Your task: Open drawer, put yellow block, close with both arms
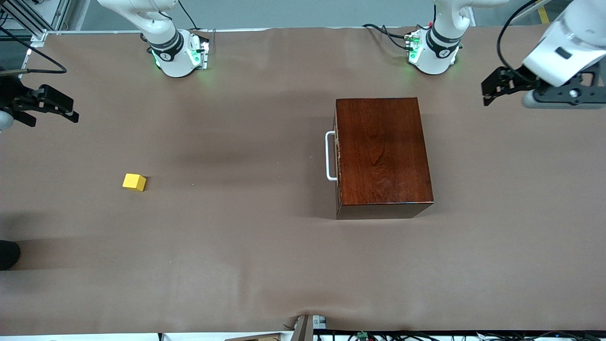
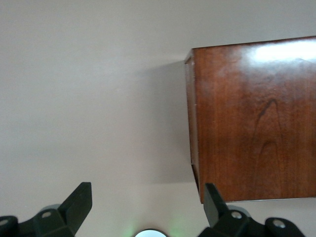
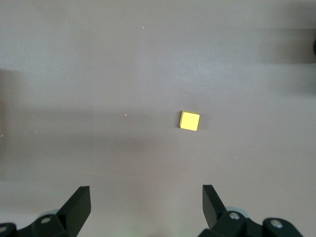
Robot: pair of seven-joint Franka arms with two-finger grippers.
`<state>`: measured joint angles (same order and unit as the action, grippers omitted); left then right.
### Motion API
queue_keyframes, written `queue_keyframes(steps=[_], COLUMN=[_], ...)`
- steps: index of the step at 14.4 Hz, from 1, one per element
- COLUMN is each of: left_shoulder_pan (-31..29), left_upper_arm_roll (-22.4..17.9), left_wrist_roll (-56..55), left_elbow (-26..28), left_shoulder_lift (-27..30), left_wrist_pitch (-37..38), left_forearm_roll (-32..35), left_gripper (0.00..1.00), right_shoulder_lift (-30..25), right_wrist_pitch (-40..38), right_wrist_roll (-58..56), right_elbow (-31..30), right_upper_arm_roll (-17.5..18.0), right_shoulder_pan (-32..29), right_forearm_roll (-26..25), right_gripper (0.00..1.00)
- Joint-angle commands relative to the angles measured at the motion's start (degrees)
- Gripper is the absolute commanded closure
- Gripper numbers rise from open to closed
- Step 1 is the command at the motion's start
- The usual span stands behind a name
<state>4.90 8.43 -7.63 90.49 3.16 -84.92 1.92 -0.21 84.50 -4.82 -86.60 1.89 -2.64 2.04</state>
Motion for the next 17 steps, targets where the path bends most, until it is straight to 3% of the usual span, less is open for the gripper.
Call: queue_keyframes(steps=[1, 5, 9, 14, 17], left_shoulder_pan=[0.37, 3.0, 8.8, 18.9, 23.38], left_upper_arm_roll=[3.51, 8.27, 8.27, 7.66, 7.14], left_wrist_roll=[-4.65, -7.23, -11.34, -21.97, -28.12], left_elbow=[-4.08, -7.34, -9.79, -17.79, -18.77], left_shoulder_lift=[-4.55, -10.35, -16.06, -26.08, -30.91], left_wrist_pitch=[1.51, 1.42, 0.37, -0.77, -5.34], left_forearm_roll=[1.33, 1.41, 1.5, 4.32, 4.4], left_gripper=[0.0, 0.0, 0.0, 0.0, 0.0], right_shoulder_lift=[-0.05, -0.05, -0.05, -0.14, -0.05], right_wrist_pitch=[-0.47, -0.47, -0.38, -0.47, -0.47], right_wrist_roll=[0.16, 0.16, 0.16, 0.16, 0.16], right_elbow=[0.38, 0.38, 0.38, 0.38, 0.38], right_upper_arm_roll=[0.48, 0.48, 0.48, 0.48, 0.48], right_shoulder_pan=[-0.88, -0.88, -0.88, -0.96, -0.96], right_forearm_roll=[0.95, 0.95, 0.95, 0.95, 0.95], right_gripper=[0.0, 0.0, 0.0, 0.0, 0.0])
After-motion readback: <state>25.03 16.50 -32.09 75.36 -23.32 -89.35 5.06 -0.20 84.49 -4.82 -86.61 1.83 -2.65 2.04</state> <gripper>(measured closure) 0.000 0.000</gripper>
